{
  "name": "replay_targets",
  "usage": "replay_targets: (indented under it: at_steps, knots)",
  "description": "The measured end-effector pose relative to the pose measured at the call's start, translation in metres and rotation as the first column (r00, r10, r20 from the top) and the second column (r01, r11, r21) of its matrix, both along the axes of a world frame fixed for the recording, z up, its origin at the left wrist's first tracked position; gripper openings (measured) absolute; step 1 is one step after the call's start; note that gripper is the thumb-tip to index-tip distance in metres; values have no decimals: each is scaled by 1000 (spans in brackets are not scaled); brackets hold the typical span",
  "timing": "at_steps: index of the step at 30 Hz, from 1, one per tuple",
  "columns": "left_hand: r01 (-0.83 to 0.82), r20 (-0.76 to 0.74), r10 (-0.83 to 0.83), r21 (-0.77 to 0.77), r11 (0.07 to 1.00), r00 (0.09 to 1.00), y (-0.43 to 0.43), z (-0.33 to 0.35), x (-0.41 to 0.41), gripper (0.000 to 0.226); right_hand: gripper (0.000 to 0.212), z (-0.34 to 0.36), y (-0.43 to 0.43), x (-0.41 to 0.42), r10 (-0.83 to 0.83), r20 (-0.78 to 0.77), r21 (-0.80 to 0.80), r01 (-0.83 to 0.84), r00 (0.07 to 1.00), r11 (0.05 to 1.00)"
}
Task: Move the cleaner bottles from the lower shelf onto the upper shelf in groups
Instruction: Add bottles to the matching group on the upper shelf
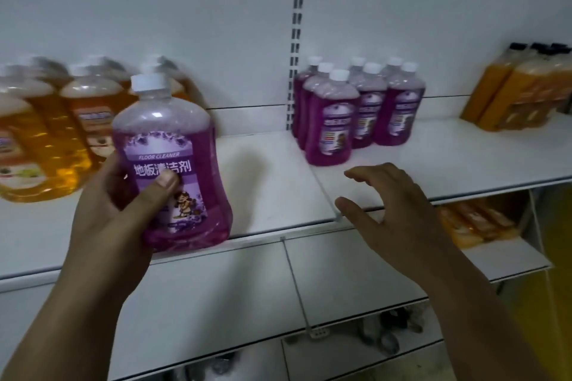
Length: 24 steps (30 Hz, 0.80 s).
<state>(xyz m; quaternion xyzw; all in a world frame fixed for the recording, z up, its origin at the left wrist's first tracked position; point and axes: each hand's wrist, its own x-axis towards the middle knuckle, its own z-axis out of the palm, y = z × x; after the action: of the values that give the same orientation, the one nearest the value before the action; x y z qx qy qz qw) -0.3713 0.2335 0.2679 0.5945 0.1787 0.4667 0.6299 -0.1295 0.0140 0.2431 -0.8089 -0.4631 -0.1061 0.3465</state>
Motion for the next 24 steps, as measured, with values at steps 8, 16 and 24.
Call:
replay_targets:
  at_steps: [8,16,24]
  knots:
    - [60,53,-66,104,993,996,-82,28,135,67,51,-15,-63,135,28,-25,-87,-30,999,996]
    - [89,-99,-65,260,962,993,-116,55,210,70,39,-22,-55,188,87,13,-101,-85,996,991]
    - [156,-363,80,575,803,928,-113,86,263,80,29,-31,-57,188,43,72,-93,-36,996,995]
